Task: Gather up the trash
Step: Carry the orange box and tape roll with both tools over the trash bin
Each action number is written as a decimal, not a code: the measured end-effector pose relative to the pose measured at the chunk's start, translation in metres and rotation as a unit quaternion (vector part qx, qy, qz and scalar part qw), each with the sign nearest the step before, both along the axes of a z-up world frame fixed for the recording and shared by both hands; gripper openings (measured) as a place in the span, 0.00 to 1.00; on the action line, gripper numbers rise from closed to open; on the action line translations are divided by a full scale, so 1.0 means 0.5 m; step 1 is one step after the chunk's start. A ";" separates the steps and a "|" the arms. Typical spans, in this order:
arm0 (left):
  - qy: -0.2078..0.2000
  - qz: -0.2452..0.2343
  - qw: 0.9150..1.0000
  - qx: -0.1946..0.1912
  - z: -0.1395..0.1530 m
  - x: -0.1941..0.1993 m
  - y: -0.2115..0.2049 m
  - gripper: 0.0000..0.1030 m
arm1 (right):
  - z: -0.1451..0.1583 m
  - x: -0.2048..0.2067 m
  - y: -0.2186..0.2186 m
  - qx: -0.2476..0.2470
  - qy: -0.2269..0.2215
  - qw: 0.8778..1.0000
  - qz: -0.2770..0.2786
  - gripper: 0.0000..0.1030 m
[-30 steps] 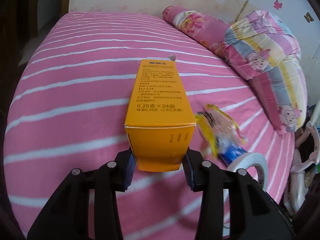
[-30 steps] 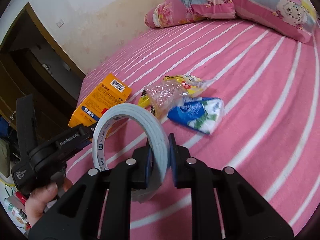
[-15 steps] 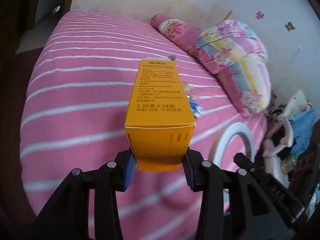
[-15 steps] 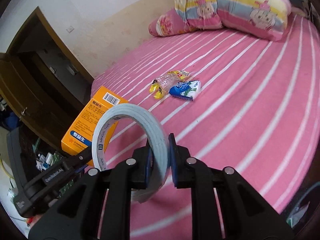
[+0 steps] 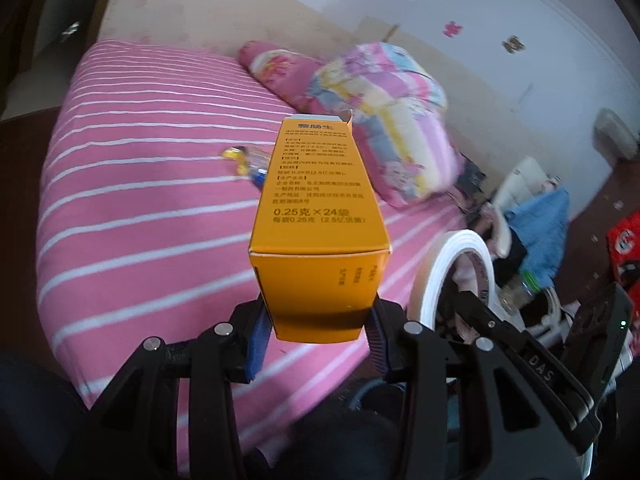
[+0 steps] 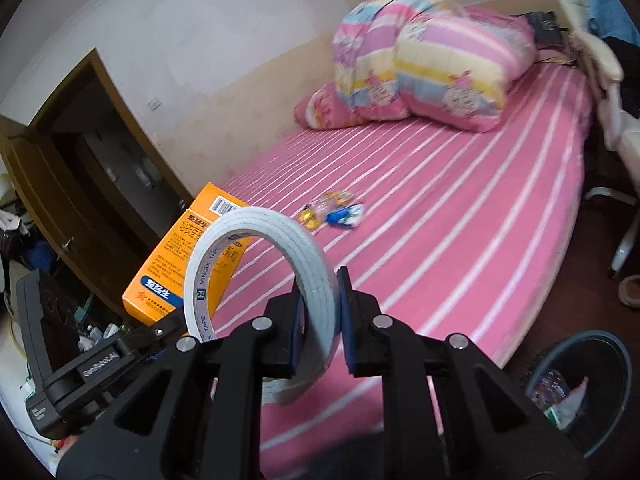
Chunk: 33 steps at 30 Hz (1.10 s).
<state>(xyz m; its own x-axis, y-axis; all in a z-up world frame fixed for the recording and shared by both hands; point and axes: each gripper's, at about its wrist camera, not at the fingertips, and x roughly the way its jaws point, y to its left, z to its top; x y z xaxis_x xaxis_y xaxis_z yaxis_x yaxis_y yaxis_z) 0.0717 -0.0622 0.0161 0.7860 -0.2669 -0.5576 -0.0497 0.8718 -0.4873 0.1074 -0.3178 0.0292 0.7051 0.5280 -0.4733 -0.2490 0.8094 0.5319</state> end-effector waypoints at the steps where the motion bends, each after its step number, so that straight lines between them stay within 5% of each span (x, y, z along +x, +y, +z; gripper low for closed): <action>1: -0.002 -0.008 1.000 0.003 0.005 -0.006 -0.018 0.39 | 0.001 -0.013 -0.018 0.001 0.000 1.000 -0.007 0.16; 15: 0.023 -0.156 0.987 0.018 -0.022 -0.021 -0.280 0.39 | -0.088 -0.146 -0.282 0.003 0.043 0.992 -0.115 0.16; 33: 0.144 -0.298 0.942 0.058 -0.220 0.032 -0.531 0.39 | -0.340 -0.189 -0.504 0.002 0.170 0.962 -0.213 0.16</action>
